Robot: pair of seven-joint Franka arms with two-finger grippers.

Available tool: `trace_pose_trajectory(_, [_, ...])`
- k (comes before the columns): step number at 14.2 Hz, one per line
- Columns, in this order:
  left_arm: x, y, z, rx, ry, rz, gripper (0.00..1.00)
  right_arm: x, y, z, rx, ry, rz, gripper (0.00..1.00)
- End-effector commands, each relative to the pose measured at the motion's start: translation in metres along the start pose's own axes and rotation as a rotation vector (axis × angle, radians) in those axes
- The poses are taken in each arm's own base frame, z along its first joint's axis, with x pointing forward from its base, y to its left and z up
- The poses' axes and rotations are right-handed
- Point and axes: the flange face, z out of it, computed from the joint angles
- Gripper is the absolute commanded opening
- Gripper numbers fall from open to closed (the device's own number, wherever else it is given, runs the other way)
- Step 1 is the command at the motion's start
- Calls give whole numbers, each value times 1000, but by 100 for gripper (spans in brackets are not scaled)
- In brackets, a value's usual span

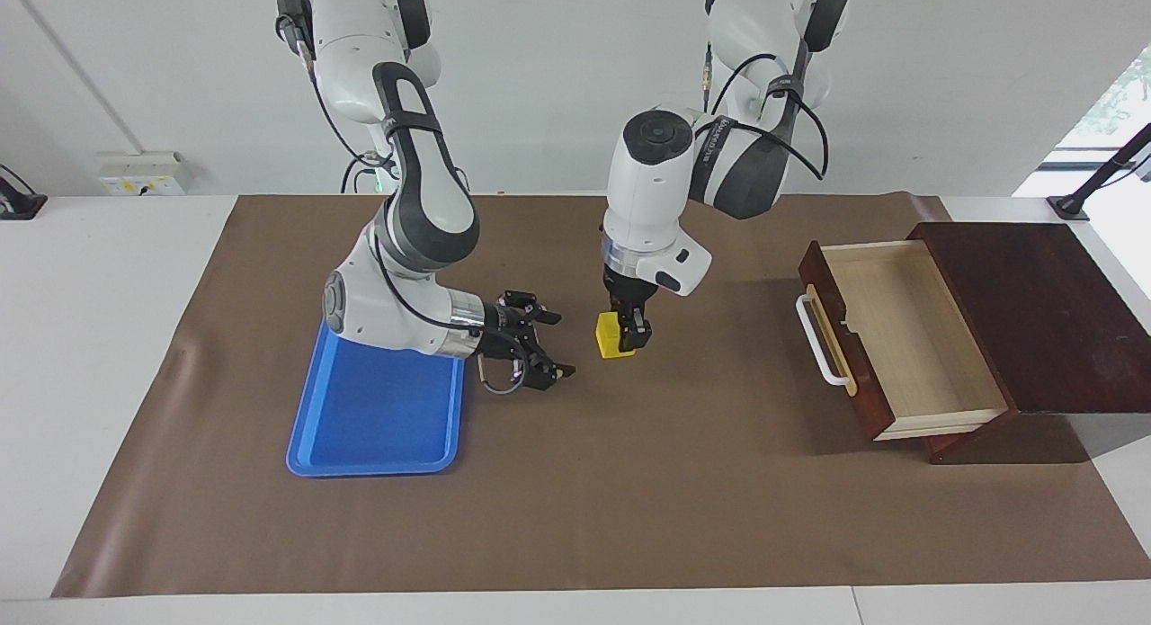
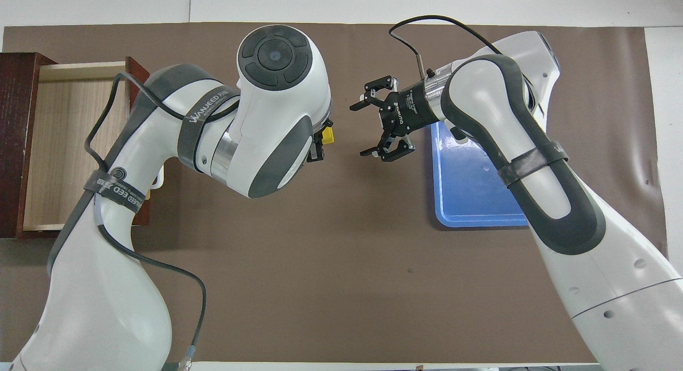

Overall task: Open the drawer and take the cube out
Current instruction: 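Grasp the yellow cube with the right gripper from the left gripper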

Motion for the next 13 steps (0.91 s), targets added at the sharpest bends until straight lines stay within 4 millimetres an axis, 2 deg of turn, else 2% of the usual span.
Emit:
trace_pose_trajectory(1, [-5, 1, -2, -24, 2, -12, 0, -6, 5, 0, 21, -8, 29, 100])
trace_pose_trajectory(6, [-7, 0, -1, -23, 0, -10, 0, -7, 4, 0, 26, -15, 39, 100])
trace_pose_trajectory(11, [-8, 2, -3, -42, -15, -9, 0, -21, 7, 17, 16, -11, 26, 100])
trace_pose_trajectory(13, [-9, 0, 0, -39, -12, -7, 0, -22, 7, 17, 20, -9, 20, 100])
